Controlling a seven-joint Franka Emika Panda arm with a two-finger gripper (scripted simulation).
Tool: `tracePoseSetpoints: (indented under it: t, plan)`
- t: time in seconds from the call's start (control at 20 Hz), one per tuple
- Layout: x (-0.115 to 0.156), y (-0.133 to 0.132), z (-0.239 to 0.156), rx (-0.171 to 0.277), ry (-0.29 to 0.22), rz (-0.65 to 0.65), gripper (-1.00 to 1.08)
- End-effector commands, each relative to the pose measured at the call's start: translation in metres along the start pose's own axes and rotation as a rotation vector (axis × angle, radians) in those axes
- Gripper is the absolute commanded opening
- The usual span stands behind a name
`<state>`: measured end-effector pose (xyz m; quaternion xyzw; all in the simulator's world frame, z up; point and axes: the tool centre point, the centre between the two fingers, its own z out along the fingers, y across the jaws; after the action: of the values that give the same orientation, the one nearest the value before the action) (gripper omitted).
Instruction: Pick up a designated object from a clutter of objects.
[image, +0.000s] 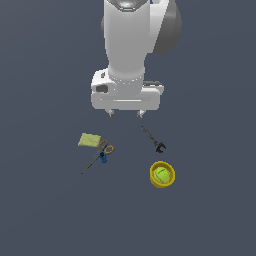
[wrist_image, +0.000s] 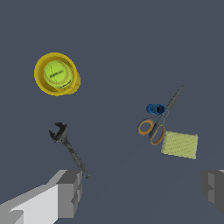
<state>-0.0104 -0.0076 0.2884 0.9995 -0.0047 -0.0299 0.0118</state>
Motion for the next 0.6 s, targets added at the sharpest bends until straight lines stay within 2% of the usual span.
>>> tracePoseSetpoints:
  t: [0.0, 0.55]
  plan:
    - [0.0, 0.0, 0.0, 0.0, 0.0, 0.0, 1.0]
    - [-0.008, -0.026, 0.009, -0.024, -0.03, -0.079, 1.0]
